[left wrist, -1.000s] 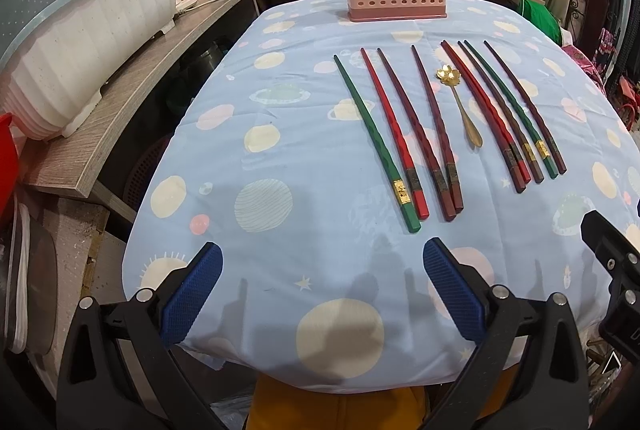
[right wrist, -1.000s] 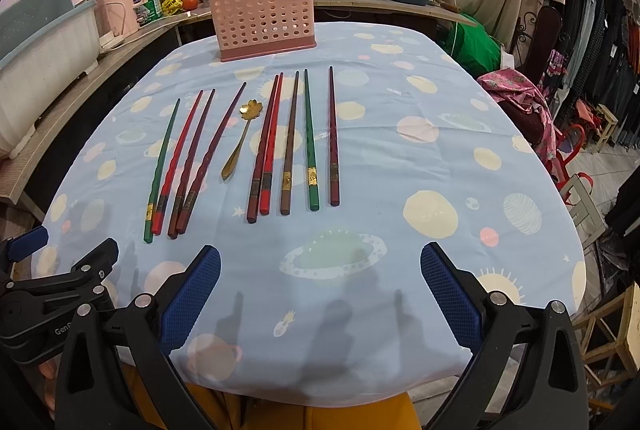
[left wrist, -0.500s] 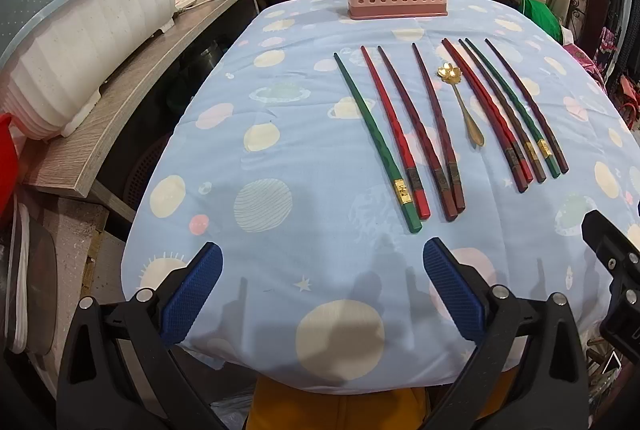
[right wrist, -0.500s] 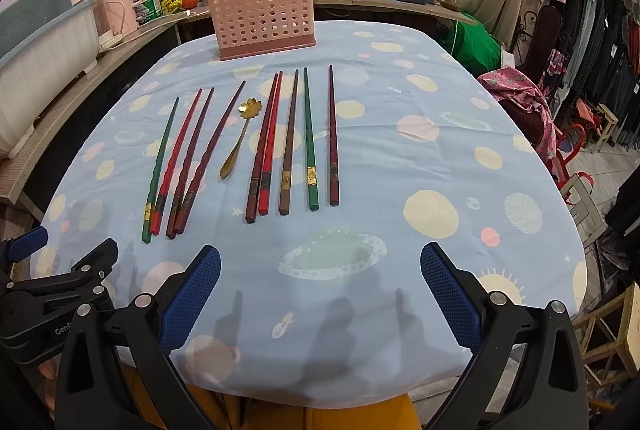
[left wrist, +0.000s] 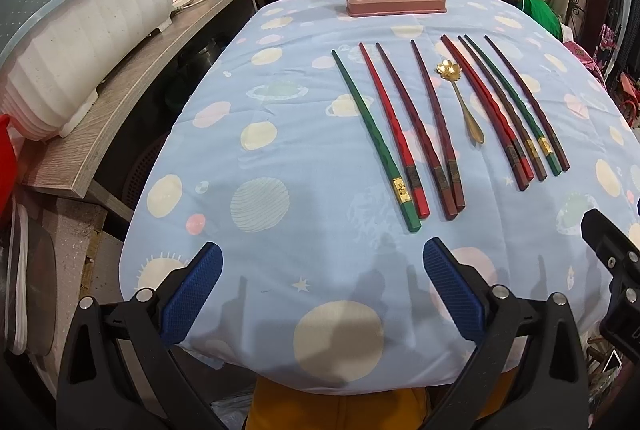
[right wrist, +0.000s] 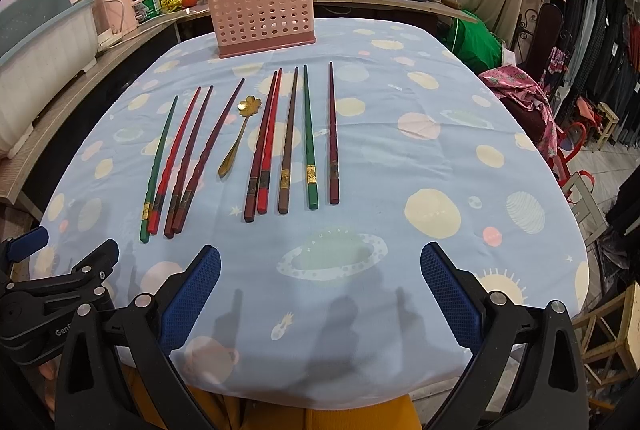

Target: Organize utensils

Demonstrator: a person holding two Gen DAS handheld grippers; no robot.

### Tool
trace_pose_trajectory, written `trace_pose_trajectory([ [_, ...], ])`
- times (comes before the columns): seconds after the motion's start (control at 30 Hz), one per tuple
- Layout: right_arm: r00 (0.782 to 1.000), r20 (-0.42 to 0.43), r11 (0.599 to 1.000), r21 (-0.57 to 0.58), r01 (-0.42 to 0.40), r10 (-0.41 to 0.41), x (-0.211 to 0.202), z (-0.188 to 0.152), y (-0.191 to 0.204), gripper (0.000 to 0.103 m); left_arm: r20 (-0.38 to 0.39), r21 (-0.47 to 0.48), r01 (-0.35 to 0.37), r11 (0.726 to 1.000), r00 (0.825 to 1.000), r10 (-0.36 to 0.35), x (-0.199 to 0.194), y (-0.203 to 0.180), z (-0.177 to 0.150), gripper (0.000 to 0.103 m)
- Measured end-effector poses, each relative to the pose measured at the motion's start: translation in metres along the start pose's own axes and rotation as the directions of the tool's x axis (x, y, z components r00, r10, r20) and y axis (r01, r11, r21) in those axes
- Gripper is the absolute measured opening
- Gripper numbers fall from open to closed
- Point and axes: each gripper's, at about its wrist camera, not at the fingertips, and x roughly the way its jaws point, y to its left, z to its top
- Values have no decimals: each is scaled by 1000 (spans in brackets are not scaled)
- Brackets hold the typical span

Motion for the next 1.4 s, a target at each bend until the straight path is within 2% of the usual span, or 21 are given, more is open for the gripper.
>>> trace_pose_trajectory([
  [0.4, 1000, -16, 1000, 25, 0, 0, 6, 1, -5, 96, -31, -29, 12, 1000, 999, -13, 10, 4, 0, 96],
  [0.63, 999, -32, 999, 43, 0, 1, 14, 4, -11, 96, -58, -68, 49, 996, 997, -53, 23, 7, 2, 96],
  [0.87, 999, -48, 999, 54, 3, 0, 22, 8, -16, 96, -82, -56, 75, 996, 994, -79, 39, -4, 9, 96],
  [1.03, 999, -54, 998, 62, 4, 0, 26, 12, -19, 96, -88, -50, 62, 997, 994, -66, 43, -4, 12, 96],
  [1.27, 998, -58, 998, 58, 0, 3, 33, 17, -18, 96, -103, -98, 40, 994, 993, -50, 49, 14, 14, 96],
  [1.4, 998, -53, 997, 71, -31, 35, 39, 22, -23, 94, -95, -89, 40, 995, 994, -48, 50, 13, 17, 95],
])
